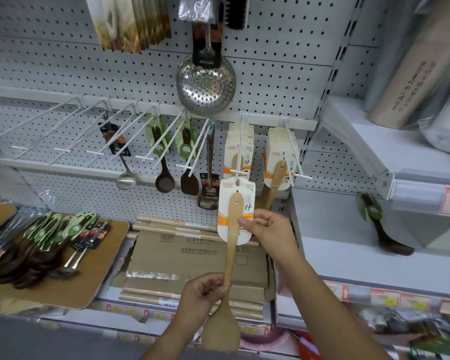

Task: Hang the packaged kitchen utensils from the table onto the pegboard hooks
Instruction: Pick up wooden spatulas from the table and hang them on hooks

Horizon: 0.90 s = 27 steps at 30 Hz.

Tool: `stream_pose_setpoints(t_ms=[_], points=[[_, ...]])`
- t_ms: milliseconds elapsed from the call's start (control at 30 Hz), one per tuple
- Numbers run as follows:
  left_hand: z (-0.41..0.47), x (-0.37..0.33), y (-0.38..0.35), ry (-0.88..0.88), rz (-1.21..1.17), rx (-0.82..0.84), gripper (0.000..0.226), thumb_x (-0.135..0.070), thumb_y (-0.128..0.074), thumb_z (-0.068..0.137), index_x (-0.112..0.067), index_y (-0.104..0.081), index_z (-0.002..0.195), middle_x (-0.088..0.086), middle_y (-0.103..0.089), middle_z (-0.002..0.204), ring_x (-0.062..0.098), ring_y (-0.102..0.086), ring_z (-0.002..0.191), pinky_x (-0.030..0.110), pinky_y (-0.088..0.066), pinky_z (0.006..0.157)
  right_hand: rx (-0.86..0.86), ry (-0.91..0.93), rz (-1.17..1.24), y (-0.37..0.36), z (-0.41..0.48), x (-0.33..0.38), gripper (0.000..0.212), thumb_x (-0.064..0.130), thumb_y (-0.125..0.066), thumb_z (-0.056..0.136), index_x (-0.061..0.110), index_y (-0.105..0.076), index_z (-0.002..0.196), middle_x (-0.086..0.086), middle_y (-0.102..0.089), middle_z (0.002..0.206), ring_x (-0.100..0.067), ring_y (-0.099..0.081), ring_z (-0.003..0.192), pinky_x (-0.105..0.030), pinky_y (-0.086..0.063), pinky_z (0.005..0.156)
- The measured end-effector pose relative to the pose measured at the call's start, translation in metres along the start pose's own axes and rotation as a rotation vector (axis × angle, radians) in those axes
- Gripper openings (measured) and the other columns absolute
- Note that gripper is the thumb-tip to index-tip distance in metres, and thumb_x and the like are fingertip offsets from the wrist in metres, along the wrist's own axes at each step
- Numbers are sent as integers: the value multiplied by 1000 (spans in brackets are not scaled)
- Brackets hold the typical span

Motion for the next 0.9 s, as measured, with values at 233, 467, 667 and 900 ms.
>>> stream_pose_setpoints(t_ms=[233, 467, 667, 900], points=[[0, 2, 3, -2, 1, -15, 24, 8, -72, 81, -11, -78, 94, 15, -76, 92, 29, -71, 90, 37, -58, 81, -5, 14, 3, -1, 1, -2, 17, 6, -76, 85, 9, -75, 101, -8, -79, 94, -27, -76, 90, -47, -60, 88], [14, -10, -1, -16, -22, -30, 24, 6, -72, 82, -7, -75, 102, 15, -76, 93, 27, -71, 89, 37, -58, 79, -50, 13, 16, -6, 22, 4, 16, 5, -74, 87, 8, -74, 102, -7, -79, 93, -29, -75, 92, -43, -60, 85], [27, -15, 1, -39, 24, -12, 23, 5, -71, 83, -8, -75, 101, 13, -76, 92, 25, -71, 89, 41, -58, 83, -62, -4, 3, -5, 32, 3, 16, 7, -74, 88, 10, -74, 103, -5, -79, 94, -27, -76, 91, -47, -60, 85], [26, -6, 5, -16, 34, -11, 23, 6, -72, 82, -6, -75, 101, 15, -75, 92, 28, -70, 89, 44, -58, 83, -66, -10, 17, -4, 27, -3, 18, 4, -73, 87, 7, -73, 105, -7, -79, 95, -29, -76, 90, -42, -62, 79]])
Point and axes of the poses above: each hand's wrist, its own z-axis towards the middle knuckle, its own y-axis out of the back of the hand, x = y × z, the point moved 6 cm from there along z, towards the middle knuckle
